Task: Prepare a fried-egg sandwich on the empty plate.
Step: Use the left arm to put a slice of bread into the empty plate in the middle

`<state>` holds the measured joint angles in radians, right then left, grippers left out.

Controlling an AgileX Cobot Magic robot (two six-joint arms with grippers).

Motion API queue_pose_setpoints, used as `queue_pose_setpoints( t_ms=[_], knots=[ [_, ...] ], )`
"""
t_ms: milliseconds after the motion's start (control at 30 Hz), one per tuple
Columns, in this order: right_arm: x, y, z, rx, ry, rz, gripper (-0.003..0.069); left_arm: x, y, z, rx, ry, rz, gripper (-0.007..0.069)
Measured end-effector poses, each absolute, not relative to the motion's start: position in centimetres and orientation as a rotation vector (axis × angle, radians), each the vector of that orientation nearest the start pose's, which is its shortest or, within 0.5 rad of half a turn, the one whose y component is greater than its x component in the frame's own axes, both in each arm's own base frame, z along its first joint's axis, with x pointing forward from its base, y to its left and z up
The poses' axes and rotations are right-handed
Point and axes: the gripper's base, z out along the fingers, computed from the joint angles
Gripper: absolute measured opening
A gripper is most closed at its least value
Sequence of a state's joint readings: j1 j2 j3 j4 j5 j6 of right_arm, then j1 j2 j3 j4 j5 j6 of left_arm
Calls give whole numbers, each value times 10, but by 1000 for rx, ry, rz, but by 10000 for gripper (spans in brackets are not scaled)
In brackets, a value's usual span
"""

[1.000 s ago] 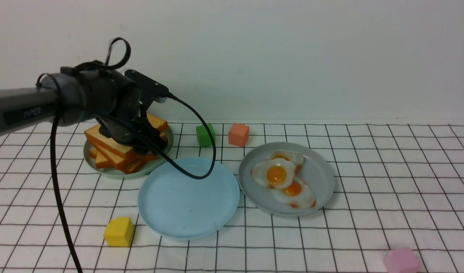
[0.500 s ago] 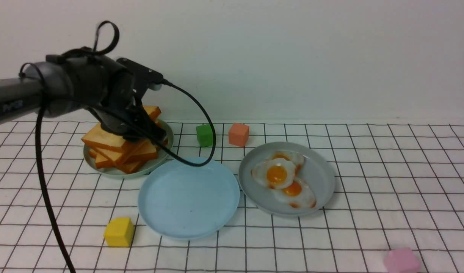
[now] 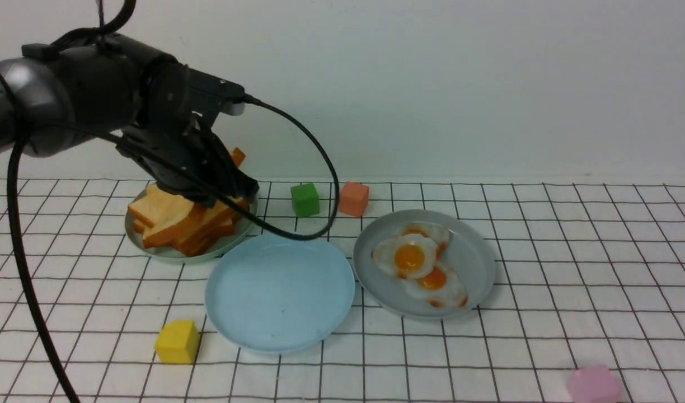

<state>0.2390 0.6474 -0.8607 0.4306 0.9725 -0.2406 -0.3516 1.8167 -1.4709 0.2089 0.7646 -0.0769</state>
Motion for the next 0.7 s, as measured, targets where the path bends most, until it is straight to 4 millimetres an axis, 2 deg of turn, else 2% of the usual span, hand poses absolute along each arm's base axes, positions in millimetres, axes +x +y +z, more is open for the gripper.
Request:
queue_pose_setpoints(
  t_ms=[100,133,167,233,400,700],
  knots=[
    [89,54,368,-453,2169,521,19,337,-168,271,707,2465,54,57],
    [89,54,368,-454,2170,522,19,335,-170,270,721,2463,56,57],
    [89,54,368,-456,2175,520,20,321,-183,265,807,2437,72,57],
    [89,53,367,-459,2177,508,22,308,-194,254,910,2397,133,57],
    [89,52,367,-463,2181,490,25,308,-199,238,974,2357,226,57],
    [89,52,366,-468,2189,492,31,311,-205,221,975,2394,199,62]
  ],
)
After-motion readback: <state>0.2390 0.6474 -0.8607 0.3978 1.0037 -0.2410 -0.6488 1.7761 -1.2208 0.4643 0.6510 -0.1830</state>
